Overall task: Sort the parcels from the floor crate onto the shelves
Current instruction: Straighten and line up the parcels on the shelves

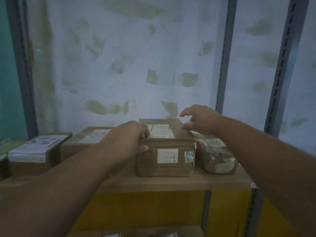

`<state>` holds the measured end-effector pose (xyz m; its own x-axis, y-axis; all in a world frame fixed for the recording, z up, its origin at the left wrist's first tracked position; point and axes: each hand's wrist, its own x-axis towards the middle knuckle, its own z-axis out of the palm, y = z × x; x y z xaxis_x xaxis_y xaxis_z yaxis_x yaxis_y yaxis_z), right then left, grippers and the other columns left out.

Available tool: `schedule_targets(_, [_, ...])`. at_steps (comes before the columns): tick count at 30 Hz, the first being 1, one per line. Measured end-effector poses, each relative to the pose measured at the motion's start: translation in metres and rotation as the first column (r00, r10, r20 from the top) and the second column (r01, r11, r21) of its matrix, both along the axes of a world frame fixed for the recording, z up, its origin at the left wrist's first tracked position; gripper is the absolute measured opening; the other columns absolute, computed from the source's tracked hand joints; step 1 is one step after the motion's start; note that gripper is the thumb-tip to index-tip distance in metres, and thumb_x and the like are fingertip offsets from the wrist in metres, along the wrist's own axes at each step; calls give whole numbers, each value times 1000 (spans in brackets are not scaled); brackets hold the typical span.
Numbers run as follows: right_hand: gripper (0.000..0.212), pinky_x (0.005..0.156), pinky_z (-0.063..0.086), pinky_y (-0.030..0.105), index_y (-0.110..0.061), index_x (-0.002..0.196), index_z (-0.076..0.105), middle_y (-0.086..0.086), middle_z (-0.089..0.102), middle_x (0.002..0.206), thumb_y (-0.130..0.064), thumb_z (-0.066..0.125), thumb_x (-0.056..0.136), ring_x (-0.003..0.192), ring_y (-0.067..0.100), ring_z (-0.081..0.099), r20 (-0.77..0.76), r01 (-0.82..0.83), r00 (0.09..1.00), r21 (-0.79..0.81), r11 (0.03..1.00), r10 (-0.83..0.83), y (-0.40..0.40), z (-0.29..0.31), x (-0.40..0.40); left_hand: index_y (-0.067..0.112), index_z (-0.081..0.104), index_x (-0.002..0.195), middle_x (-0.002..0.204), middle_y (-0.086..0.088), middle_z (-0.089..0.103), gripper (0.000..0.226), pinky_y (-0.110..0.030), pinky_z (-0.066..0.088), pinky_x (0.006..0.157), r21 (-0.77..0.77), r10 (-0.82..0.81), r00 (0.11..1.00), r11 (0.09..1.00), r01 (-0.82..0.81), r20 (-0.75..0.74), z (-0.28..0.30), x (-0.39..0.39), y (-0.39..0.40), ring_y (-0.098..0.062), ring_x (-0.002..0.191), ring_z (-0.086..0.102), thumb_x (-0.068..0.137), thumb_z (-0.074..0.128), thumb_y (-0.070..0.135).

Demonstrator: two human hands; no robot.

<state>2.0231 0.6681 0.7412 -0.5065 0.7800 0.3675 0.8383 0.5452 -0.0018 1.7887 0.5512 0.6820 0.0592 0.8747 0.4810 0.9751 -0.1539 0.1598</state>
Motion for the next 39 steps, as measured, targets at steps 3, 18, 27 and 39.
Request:
schedule_targets(3, [42, 94, 41, 31, -29, 129, 62, -3, 60, 133, -45, 68, 91, 108, 12, 56, 16, -74, 997, -110, 991, 76, 20, -2, -9, 36, 64, 118, 114, 11, 57, 35, -32, 47, 84, 37, 62, 998, 997, -63, 17, -5, 5, -2, -11, 94, 60, 86, 75, 32])
schedule_targets(18, [14, 65, 37, 12, -23, 104, 74, -10, 68, 97, -29, 68, 93, 82, -3, 56, -251, -302, 931, -130, 944, 263, 18, -22, -30, 33, 74, 104, 89, 17, 53, 22, -27, 38, 73, 85, 200, 979, 977, -197, -29, 0, -11, -23, -9, 85, 54, 83, 77, 28])
schedule_targets(27, [19, 65, 39, 14, -23, 107, 73, -14, 70, 97, -32, 71, 91, 86, -4, 60, -281, -265, 934, -131, 955, 221, 16, -26, -49, 35, 73, 103, 103, 10, 65, 23, -29, 44, 80, 34, 156, 985, 988, -153, -79, 9, -34, -26, -13, 92, 60, 81, 79, 29])
schedule_targets(39, [35, 88, 44, 24, -24, 129, 61, -11, 61, 112, -37, 61, 96, 101, 8, 58, -349, 34, 936, -8, 999, -34, -39, -28, 2, 33, 69, 100, 93, 19, 58, 22, -24, 42, 68, -38, -96, 995, 995, 95, -5, 42, -28, -4, -1, 86, 55, 88, 66, 52])
